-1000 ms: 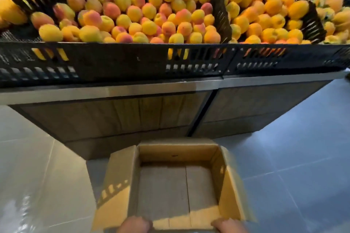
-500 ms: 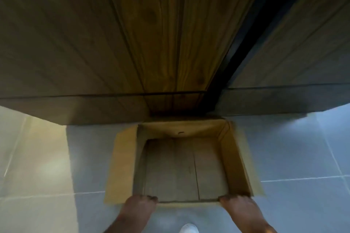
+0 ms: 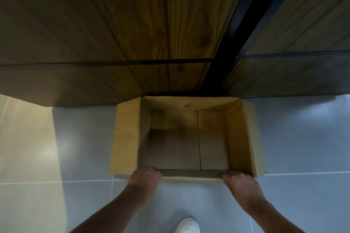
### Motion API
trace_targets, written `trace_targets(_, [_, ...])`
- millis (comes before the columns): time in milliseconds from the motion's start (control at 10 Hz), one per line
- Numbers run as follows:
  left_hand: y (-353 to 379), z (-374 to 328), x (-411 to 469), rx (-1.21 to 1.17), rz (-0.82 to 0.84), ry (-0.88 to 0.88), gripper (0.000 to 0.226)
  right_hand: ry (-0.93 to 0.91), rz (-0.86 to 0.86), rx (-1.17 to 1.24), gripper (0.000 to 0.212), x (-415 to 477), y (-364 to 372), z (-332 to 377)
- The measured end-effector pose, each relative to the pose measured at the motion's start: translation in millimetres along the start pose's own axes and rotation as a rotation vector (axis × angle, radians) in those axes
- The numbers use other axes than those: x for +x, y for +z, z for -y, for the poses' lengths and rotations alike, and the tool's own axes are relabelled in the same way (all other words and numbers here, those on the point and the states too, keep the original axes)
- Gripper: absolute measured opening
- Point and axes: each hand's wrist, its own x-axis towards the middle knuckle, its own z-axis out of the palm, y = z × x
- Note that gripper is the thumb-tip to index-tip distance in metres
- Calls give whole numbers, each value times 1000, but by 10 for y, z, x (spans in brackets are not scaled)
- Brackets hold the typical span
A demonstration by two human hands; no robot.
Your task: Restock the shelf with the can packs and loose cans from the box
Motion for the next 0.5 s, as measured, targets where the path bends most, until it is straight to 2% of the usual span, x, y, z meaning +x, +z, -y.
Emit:
trace_targets(200, [165, -78, 10, -113, 0, -92, 39, -6, -82, 43, 35, -27, 154, 7])
trace_targets(400, [-128, -67, -242, -202, -103, -112, 42, -77, -77, -15, 62, -159, -157, 100])
trace_targets(500, [-422, -45, -479, -256, -235, -172, 44, -77, -198, -1, 64, -217, -453, 177])
